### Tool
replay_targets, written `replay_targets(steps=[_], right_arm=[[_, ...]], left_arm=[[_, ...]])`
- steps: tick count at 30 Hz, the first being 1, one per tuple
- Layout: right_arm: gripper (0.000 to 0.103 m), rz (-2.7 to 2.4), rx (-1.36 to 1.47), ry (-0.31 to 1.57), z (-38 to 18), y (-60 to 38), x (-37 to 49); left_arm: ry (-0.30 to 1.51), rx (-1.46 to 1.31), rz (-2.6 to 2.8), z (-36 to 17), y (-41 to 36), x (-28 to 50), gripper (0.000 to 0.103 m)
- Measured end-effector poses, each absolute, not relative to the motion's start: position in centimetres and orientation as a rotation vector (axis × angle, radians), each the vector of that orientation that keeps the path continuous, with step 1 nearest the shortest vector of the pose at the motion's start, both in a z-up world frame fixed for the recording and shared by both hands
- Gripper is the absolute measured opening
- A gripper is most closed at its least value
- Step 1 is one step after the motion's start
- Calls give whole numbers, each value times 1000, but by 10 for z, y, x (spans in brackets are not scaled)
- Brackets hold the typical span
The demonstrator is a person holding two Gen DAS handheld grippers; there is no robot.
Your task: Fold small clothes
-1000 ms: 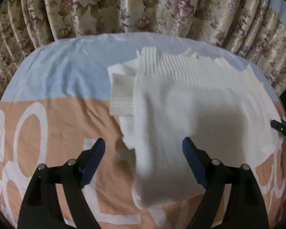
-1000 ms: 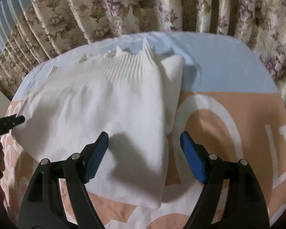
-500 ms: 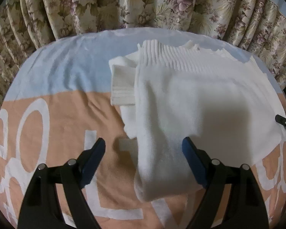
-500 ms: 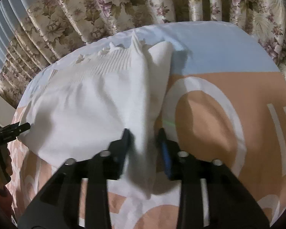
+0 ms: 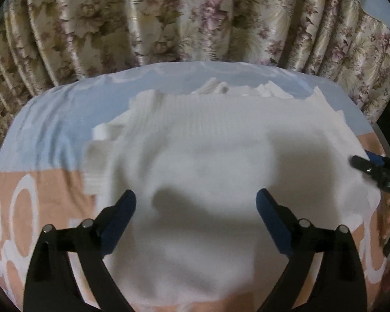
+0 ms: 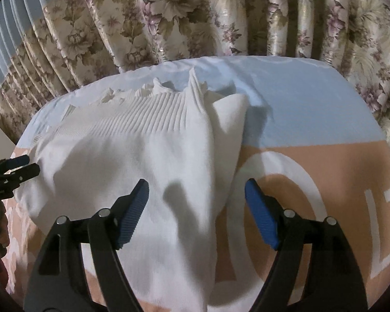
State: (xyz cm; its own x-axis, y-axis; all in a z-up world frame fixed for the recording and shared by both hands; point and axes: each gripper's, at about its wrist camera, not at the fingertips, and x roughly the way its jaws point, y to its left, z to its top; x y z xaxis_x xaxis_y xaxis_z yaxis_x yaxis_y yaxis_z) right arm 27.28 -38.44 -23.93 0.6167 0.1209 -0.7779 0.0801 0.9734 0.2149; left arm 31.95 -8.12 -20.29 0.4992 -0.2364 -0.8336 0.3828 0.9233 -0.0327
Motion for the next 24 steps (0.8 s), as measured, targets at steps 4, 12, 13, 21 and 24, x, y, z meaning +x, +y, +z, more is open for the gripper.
replay_targets(steps=[4, 12, 13, 21, 24], right_arm=[[78, 31, 264, 921, -245, -388, 283], [79, 30, 262, 933, -251, -395, 293], [79, 30, 262, 933, -250, -395, 293], [86, 20, 221, 956, -254, -390, 298], [86, 24, 236, 970, -254, -389, 296]], left_arm=[[996, 149, -379, -208, -101, 327, 96], [1019, 131, -358, -218, -117, 329, 96], [1021, 136, -356, -220, -118, 329, 96], [1024, 153, -336, -223, -121, 329, 97], [1025, 154, -335, -224, -121, 330, 97]])
